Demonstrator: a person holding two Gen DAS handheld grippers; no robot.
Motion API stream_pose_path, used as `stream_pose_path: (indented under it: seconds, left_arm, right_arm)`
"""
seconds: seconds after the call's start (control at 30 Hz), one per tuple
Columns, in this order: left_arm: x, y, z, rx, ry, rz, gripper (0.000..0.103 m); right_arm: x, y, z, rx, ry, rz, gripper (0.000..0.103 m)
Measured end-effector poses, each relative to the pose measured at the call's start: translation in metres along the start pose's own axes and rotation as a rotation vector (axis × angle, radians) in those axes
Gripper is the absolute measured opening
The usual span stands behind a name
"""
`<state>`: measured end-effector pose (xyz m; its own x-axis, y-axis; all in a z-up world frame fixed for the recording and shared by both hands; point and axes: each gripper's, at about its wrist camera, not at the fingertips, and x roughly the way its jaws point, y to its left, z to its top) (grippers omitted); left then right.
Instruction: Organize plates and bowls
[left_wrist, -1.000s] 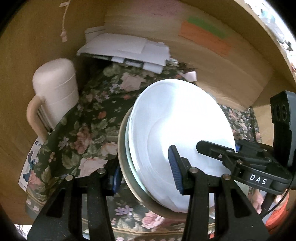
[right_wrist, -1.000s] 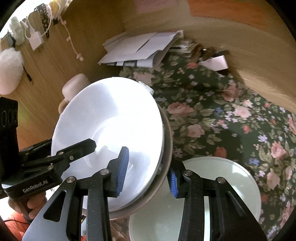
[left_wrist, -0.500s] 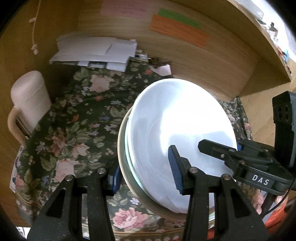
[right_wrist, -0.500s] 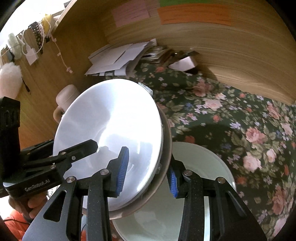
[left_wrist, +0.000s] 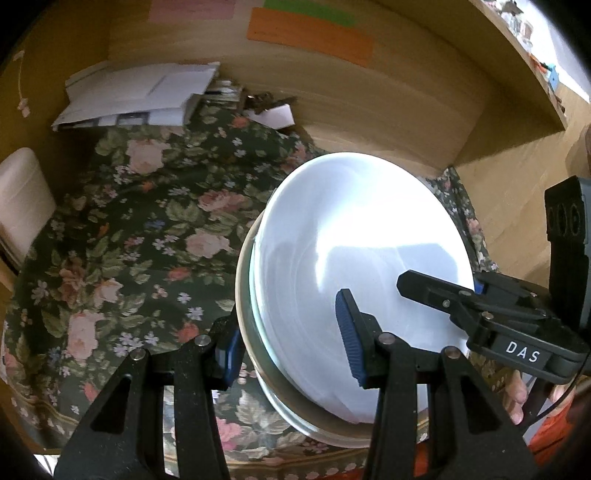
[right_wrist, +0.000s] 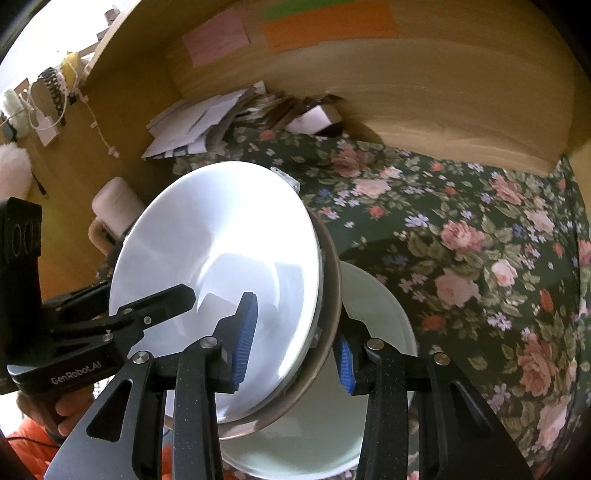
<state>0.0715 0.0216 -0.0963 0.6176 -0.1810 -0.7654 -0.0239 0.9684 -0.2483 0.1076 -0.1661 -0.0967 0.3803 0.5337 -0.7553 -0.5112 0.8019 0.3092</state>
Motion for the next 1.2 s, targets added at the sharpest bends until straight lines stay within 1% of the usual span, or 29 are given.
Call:
stream_pose_path:
  seconds: [0.37, 0.47, 0.57, 0.6, 0.67, 0.73, 0.8, 0.97, 1.03, 1.1, 1.17, 1.2]
  left_arm:
    - [0.026, -0.011, -0.008, 0.03, 0.069, -0.004, 0.046]
    - [0.029, -0.013, -0.007, 0.044, 0.055, 0.016, 0.046]
    - [0.03, -0.01, -0.006, 0.052, 0.053, 0.011, 0.046]
    - [0.029, -0.01, -0.005, 0.059, 0.039, 0.02, 0.045]
    - [0.02, -0.012, -0.003, 0.08, -0.008, 0.038, 0.046]
    - [0.013, -0.013, -0.001, 0.088, -0.037, 0.052, 0.047]
    - [0.007, -0.013, 0.001, 0.085, -0.059, 0.06, 0.051]
    - [-0.016, -0.016, 0.004, 0.077, -0.142, 0.067, 0.051]
    - [-0.03, -0.02, 0.004, 0.081, -0.193, 0.064, 0.051]
    - [-0.043, -0.024, 0.003, 0.086, -0.241, 0.065, 0.055]
    - [-0.058, -0.029, 0.001, 0.095, -0.299, 0.066, 0.056]
    - [-0.067, -0.032, 0.0, 0.103, -0.335, 0.071, 0.059]
  right_arm:
    - [0.006, -0.025, -0.014, 0.075, 0.017, -0.009, 0.035]
    - [0.006, -0.029, -0.013, 0.085, 0.008, -0.01, 0.035]
    - [0.001, -0.026, -0.011, 0.056, -0.011, -0.021, 0.035]
    - [-0.001, -0.025, -0.01, 0.048, -0.019, -0.022, 0.038]
    - [-0.006, -0.024, -0.009, 0.043, -0.04, -0.025, 0.038]
    - [-0.011, -0.024, -0.008, 0.036, -0.064, -0.03, 0.038]
    - [-0.018, -0.02, -0.007, 0.026, -0.085, -0.037, 0.038]
    - [-0.046, -0.005, -0.005, -0.029, -0.177, -0.06, 0.039]
    - [-0.06, 0.004, -0.005, -0.055, -0.23, -0.072, 0.044]
    - [-0.072, 0.01, -0.006, -0.069, -0.275, -0.073, 0.048]
    - [-0.083, 0.015, -0.007, -0.077, -0.315, -0.069, 0.051]
    - [-0.089, 0.017, -0.008, -0.082, -0.338, -0.067, 0.052]
